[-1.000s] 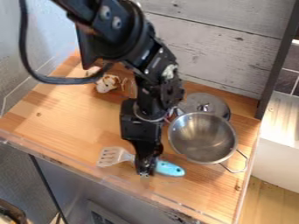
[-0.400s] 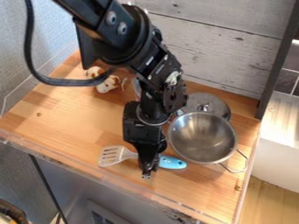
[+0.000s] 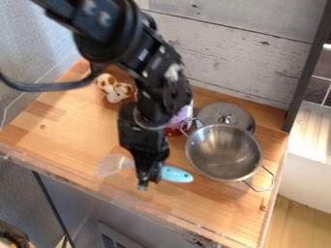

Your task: Picked up the spatula and held it

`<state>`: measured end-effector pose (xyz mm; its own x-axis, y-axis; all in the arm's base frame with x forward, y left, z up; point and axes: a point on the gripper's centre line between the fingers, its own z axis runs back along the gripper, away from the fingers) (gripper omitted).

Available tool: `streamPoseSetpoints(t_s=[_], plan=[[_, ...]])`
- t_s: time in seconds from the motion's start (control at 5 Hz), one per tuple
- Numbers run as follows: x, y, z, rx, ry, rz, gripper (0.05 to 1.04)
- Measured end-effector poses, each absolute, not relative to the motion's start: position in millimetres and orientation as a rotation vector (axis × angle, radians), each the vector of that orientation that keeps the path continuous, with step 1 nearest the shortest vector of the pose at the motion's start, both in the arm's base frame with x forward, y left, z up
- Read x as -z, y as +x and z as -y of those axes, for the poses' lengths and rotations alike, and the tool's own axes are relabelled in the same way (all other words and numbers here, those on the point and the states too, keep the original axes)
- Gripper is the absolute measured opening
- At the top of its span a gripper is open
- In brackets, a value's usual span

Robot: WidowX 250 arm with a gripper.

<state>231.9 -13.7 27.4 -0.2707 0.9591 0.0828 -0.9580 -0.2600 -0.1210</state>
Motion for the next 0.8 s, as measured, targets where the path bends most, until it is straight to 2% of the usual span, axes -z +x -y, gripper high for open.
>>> streamPoseSetpoints(t_s=[0.4, 0.8], plan=[[-56.7, 236.9, -13.8, -1.657, -0.065, 0.152, 0.269], [-86.1, 260.7, -41.4, -1.410, -0.181, 0.100, 0.269]])
